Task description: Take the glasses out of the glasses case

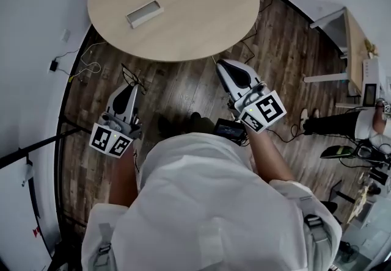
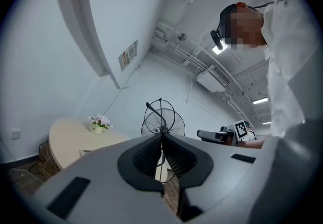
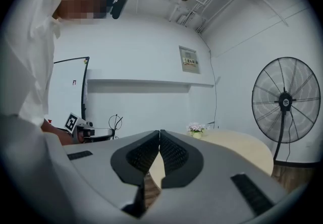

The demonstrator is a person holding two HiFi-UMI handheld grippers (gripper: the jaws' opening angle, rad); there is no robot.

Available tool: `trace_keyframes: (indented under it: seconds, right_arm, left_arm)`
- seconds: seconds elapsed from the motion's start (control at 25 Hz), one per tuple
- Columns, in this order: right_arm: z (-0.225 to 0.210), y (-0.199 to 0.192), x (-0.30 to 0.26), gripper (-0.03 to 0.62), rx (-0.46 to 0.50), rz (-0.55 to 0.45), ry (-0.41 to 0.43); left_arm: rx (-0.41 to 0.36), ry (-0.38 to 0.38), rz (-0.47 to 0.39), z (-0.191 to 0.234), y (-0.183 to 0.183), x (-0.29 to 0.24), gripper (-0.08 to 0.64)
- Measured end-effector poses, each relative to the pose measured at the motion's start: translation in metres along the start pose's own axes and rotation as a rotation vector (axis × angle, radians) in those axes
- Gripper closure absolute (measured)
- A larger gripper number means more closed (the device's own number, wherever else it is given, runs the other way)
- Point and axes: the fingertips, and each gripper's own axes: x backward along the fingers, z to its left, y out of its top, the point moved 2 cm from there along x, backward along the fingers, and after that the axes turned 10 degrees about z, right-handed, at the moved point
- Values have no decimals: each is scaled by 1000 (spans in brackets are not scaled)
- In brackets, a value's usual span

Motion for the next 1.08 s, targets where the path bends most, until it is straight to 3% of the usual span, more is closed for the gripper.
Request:
trace_keyframes:
  seconds: [0.32, 0.72, 1.08]
  right_arm:
    - [-32, 36, 41, 569, 29, -100, 31]
    - [-55, 0, 76, 569, -43, -95, 41]
    - [-62, 0, 79, 569, -20, -100, 64]
  left_arm:
    - [-50, -32, -30, -51, 42, -32, 534]
    - [-52, -64, 47, -91, 31, -59, 533]
    - [-47, -49, 55, -99, 30, -63, 532]
